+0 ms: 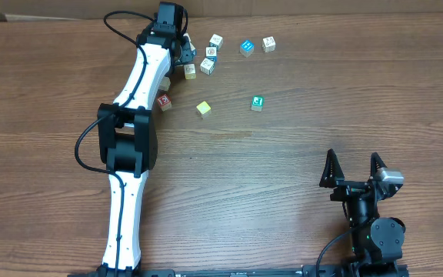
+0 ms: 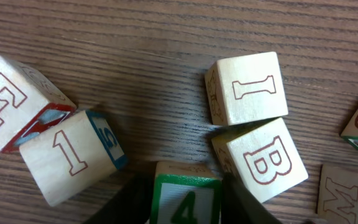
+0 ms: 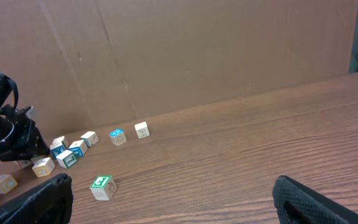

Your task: Form a tower

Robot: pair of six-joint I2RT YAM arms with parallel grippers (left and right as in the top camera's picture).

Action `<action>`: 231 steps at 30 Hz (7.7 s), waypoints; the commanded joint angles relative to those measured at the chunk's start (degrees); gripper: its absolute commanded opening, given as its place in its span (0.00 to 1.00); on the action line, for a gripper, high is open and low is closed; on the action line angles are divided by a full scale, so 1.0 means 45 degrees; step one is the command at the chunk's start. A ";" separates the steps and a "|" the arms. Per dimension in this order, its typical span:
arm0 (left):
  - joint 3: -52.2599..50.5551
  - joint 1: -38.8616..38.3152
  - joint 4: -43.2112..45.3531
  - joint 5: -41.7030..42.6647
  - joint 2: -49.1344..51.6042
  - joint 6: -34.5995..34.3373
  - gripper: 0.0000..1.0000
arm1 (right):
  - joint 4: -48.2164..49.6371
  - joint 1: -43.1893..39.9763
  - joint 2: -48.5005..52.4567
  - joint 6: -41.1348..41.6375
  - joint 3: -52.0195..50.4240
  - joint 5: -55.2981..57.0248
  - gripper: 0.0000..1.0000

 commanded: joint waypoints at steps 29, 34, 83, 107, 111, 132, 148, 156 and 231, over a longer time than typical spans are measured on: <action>0.0321 -0.0058 -0.3371 -0.0544 -0.6717 0.1894 0.22 | 0.0049 0.0063 -0.0117 -0.0053 -0.0131 -0.0010 1.00; 0.0321 -0.0277 -0.5042 -0.0500 -0.8738 0.1821 0.19 | 0.0049 0.0063 -0.0117 -0.0053 -0.0131 -0.0010 1.00; -1.3508 -0.7193 0.1035 -0.0563 -1.0336 -0.5353 0.09 | 0.0049 0.0063 -0.0117 -0.0053 -0.0131 -0.0010 1.00; -1.4450 -0.8597 0.3750 -0.0748 -0.9097 -0.5333 0.04 | 0.0049 0.0063 -0.0117 -0.0053 -0.0131 -0.0010 1.00; -1.4450 -0.8602 0.3759 -0.0748 -0.8743 -0.5333 0.05 | 0.0049 0.0063 -0.0117 -0.0053 -0.0131 -0.0010 1.00; -1.4445 -0.8607 0.3905 -0.0738 -0.8359 -0.5187 0.31 | 0.0049 0.0063 -0.0117 -0.0053 -0.0131 -0.0010 1.00; -1.4445 -0.8582 0.4085 -0.0743 -0.8359 -0.3740 0.65 | 0.0049 0.0063 -0.0117 -0.0053 -0.0131 -0.0010 1.00; -1.4445 -0.8582 0.4095 -0.0743 -0.8359 -0.0495 0.61 | 0.0049 0.0063 -0.0117 -0.0053 -0.0131 -0.0010 1.00; -1.3658 -0.8573 0.2336 -0.1015 -0.8364 -0.3910 0.33 | 0.0049 0.0063 -0.0117 -0.0053 -0.0131 -0.0010 1.00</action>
